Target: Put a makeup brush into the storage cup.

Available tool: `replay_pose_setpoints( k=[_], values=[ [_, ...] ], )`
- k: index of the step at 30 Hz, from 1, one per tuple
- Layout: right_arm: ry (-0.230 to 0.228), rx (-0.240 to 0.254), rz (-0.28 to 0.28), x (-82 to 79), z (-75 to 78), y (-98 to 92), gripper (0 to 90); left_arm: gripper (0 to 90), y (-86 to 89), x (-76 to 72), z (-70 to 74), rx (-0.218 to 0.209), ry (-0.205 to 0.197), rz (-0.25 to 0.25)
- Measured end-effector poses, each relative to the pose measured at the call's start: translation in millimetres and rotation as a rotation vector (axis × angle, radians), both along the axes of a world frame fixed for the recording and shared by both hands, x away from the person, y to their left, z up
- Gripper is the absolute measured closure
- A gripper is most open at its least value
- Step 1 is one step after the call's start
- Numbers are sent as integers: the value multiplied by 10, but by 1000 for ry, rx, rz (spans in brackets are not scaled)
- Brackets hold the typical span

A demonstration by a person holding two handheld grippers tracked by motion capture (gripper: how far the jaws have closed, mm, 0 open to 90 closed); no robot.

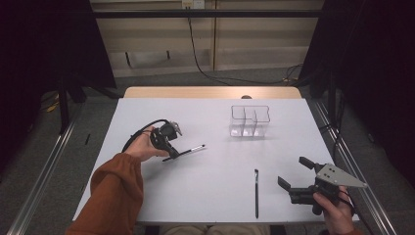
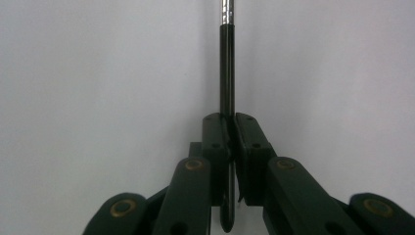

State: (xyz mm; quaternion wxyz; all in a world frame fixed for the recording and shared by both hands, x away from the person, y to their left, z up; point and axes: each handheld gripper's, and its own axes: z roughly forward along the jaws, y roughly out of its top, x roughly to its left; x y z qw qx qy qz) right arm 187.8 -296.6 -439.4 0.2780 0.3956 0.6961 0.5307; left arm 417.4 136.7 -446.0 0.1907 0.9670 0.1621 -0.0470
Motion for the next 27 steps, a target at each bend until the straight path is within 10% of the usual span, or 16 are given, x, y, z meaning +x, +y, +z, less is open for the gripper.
replay_pose_setpoints(
  k=[23, 27],
  values=[
    [1, -3, 3, 6, -3, 3, 0, 842, 151, -61, 198, -143, -40, 79],
    [1, -3, 3, 9, -4, 4, 0, 842, 140, -115, 266, -226, -55, 84]
  ],
)
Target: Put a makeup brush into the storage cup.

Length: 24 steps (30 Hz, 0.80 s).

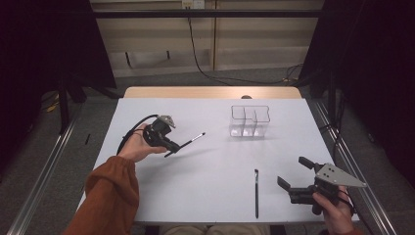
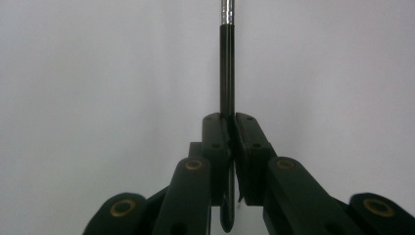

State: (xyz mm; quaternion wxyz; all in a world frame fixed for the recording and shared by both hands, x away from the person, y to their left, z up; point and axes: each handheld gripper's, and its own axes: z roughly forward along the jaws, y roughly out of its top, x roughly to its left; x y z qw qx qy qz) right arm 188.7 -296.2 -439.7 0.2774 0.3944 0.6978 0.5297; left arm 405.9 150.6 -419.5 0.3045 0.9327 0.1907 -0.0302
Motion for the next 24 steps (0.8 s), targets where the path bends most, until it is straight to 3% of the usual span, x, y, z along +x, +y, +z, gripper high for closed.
replay_pose_setpoints(
  k=[5, 10, 15, 21, 24],
  values=[
    [-1, 1, 2, -2, 0, 2, 0, 842, 15, -22, 36, -28, -21, 14],
    [-1, 1, 1, 0, -1, 0, 0, 842, 77, -55, 66, -122, -27, 45],
    [-2, 0, 3, 1, 0, 4, 0, 842, 109, -71, 79, -146, -31, 41],
    [-2, 2, 2, -1, 1, 4, 0, 842, 127, -133, 71, -214, -51, 61],
    [-2, 1, 2, 0, 0, 4, 0, 842, 133, -150, 71, -227, -57, 68]
  ],
)
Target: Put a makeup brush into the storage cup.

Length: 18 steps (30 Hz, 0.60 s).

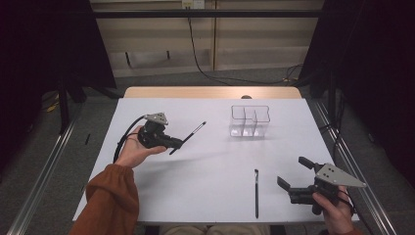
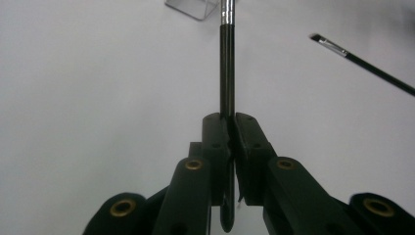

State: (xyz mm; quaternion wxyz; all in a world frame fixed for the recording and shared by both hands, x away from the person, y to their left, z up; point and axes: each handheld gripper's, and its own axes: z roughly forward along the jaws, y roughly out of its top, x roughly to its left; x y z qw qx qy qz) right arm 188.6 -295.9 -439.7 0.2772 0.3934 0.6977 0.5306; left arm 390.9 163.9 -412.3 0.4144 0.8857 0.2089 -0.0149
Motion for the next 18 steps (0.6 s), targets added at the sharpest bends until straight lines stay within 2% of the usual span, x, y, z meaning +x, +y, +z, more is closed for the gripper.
replay_pose_setpoints(
  k=[3, 4, 6, 7, 12, 15, 18],
  values=[
    [0, -2, 2, 0, 0, 0, 0, 842, 19, -26, 4, -39, -15, 21],
    [-1, -2, 3, 0, 0, 0, 0, 842, 35, -45, 11, -72, -32, 38],
    [-1, -1, 2, 1, 0, 1, 0, 842, 46, -52, 17, -81, -39, 43],
    [-1, -1, 2, 2, 0, 2, 0, 842, 59, -69, 19, -93, -58, 67],
    [-1, -2, 3, 2, 0, 5, 0, 842, 86, -87, 1, -116, -70, 99],
    [-1, -2, 2, 3, -1, 3, 0, 842, 105, -116, -11, -156, -86, 125],
    [-2, -3, 3, 2, -1, 3, 0, 842, 104, -137, -11, -170, -93, 130]
  ],
)
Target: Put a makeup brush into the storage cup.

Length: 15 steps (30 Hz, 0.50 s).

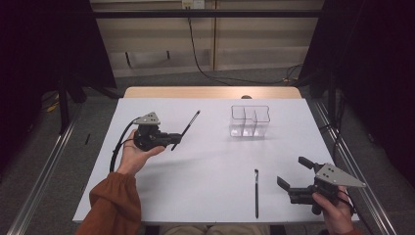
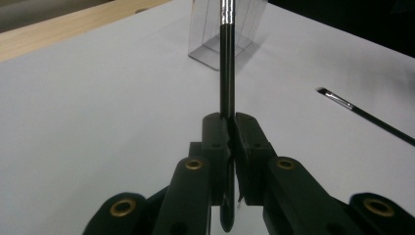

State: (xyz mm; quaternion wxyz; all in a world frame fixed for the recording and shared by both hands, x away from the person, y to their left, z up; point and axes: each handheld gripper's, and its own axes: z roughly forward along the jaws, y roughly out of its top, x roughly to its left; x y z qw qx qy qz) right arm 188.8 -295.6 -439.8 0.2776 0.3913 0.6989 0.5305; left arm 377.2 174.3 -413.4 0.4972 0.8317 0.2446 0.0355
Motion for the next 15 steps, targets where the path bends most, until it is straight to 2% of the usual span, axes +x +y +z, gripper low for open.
replay_pose_setpoints(
  k=[5, 6, 7, 12, 15],
  values=[
    [-1, 2, 1, 0, 1, 3, 0, 842, -3, -61, 8, -54, -28, 16],
    [-1, 2, 1, 0, 1, 3, 0, 842, -3, -61, 8, -54, -28, 16],
    [-1, 3, 1, 0, 1, 3, 0, 842, -24, -89, 6, -71, -29, 6],
    [-1, 3, 0, 1, 1, 3, 0, 842, -44, -132, 4, -100, -42, 4],
    [0, 4, 1, 0, 1, 6, 0, 842, -32, -162, -5, -119, -59, 30]
  ],
)
